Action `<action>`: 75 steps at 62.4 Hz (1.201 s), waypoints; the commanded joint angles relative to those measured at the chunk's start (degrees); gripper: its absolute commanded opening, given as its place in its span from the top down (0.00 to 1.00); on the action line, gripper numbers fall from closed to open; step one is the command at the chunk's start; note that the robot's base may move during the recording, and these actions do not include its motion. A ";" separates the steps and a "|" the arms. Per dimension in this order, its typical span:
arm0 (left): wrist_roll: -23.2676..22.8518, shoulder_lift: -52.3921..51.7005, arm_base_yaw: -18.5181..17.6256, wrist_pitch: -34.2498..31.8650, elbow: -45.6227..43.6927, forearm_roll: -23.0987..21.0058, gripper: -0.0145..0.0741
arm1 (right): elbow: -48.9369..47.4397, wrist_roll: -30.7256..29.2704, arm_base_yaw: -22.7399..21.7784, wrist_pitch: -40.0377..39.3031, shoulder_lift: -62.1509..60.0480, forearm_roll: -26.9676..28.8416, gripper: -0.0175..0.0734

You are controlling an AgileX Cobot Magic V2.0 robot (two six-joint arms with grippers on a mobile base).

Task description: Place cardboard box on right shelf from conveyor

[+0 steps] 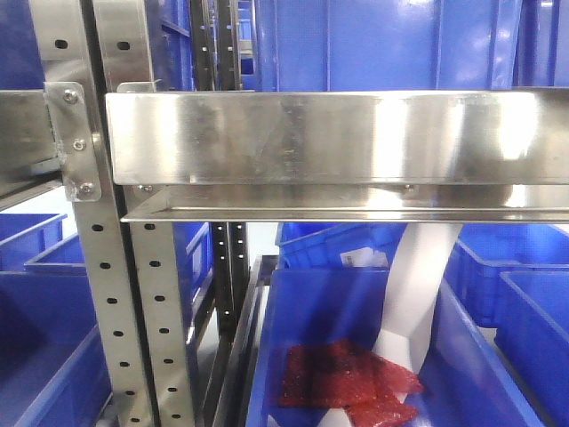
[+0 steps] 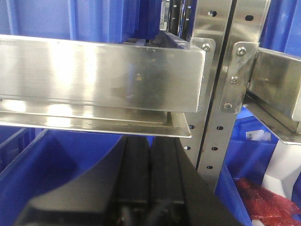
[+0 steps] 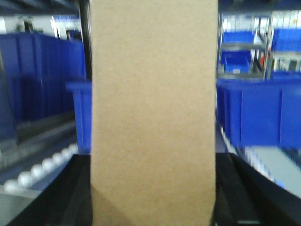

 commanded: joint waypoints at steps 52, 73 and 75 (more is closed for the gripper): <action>-0.27 -0.45 0.03 -4.92 0.59 0.07 0.97 | -29.50 -32.09 10.72 -9.53 57.91 -30.74 0.75; -0.27 -0.45 0.03 -4.92 0.59 0.07 0.97 | -29.50 -32.03 10.72 -14.39 67.91 -44.14 0.75; -0.27 -0.45 0.03 -4.92 0.59 0.07 0.97 | -29.50 -32.03 10.72 -14.39 68.31 -44.14 0.75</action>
